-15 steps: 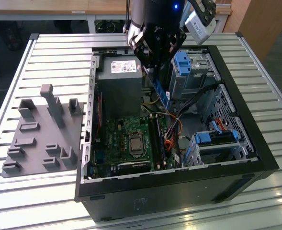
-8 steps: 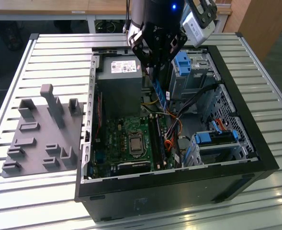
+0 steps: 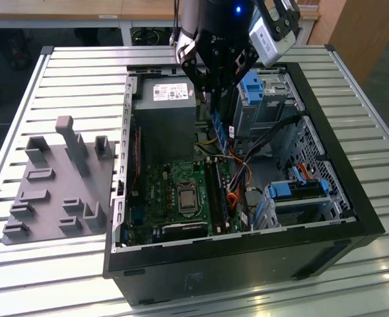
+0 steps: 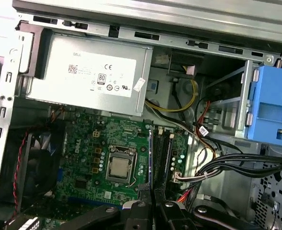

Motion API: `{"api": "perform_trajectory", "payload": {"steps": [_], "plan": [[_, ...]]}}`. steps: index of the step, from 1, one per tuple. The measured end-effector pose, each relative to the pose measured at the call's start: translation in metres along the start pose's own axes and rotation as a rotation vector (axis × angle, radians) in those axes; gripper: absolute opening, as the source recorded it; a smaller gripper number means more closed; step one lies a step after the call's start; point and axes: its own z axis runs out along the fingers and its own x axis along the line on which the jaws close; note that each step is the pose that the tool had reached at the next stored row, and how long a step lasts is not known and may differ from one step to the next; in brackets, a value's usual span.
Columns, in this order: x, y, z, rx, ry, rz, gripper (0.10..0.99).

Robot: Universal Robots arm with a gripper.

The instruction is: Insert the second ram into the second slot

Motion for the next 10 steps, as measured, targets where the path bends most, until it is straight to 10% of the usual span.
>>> {"api": "perform_trajectory", "payload": {"steps": [10], "plan": [[0.0, 0.0, 0.0, 0.0, -0.0019, 0.075, 0.137]]}}
